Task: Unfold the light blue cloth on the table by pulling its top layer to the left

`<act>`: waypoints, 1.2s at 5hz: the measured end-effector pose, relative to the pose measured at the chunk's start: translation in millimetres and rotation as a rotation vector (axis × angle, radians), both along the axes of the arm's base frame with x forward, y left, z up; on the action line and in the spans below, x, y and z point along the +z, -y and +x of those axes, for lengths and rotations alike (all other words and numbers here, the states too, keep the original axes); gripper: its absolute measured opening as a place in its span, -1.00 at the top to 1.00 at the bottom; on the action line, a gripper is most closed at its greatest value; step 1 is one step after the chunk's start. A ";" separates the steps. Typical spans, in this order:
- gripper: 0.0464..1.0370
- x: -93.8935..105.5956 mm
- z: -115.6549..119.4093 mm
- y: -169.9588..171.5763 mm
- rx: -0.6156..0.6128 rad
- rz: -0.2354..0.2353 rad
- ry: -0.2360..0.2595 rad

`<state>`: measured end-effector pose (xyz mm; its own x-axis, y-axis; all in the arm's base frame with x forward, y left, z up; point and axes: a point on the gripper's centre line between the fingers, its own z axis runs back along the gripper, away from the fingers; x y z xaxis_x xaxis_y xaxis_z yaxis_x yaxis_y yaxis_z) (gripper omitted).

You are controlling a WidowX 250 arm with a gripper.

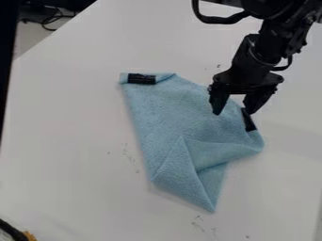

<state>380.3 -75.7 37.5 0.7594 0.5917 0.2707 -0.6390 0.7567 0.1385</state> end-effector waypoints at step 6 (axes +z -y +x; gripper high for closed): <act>-0.93 -9.6 22.9 69.1 -0.189 -0.159 0.086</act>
<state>403.3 -144.8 27.9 0.8385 0.4820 0.2542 -0.4887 0.8715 -0.0404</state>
